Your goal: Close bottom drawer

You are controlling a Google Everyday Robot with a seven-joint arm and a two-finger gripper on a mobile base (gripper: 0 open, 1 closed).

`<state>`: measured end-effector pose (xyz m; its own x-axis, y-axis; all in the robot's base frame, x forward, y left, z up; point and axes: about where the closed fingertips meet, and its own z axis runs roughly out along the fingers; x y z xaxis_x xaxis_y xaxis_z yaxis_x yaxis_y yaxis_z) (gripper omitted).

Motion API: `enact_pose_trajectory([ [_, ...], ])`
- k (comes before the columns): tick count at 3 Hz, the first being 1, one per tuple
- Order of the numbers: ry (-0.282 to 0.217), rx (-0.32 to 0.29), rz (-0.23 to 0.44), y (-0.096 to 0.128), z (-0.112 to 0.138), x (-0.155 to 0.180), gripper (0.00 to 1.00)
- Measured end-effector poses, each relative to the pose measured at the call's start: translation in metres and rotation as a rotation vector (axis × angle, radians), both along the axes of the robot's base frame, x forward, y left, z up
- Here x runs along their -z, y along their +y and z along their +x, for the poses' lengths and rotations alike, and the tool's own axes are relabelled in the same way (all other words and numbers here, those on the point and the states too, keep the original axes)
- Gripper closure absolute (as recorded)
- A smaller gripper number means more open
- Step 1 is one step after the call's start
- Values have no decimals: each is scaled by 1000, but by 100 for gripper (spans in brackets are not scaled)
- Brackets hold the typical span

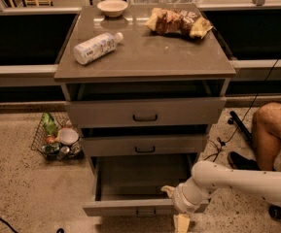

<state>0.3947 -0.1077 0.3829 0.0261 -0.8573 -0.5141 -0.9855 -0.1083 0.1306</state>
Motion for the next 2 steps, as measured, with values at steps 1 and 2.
enact_pose_trajectory([
  [1, 0, 0, 0, 0, 0, 0, 0],
  [2, 18, 18, 16, -10, -1, 29, 18],
])
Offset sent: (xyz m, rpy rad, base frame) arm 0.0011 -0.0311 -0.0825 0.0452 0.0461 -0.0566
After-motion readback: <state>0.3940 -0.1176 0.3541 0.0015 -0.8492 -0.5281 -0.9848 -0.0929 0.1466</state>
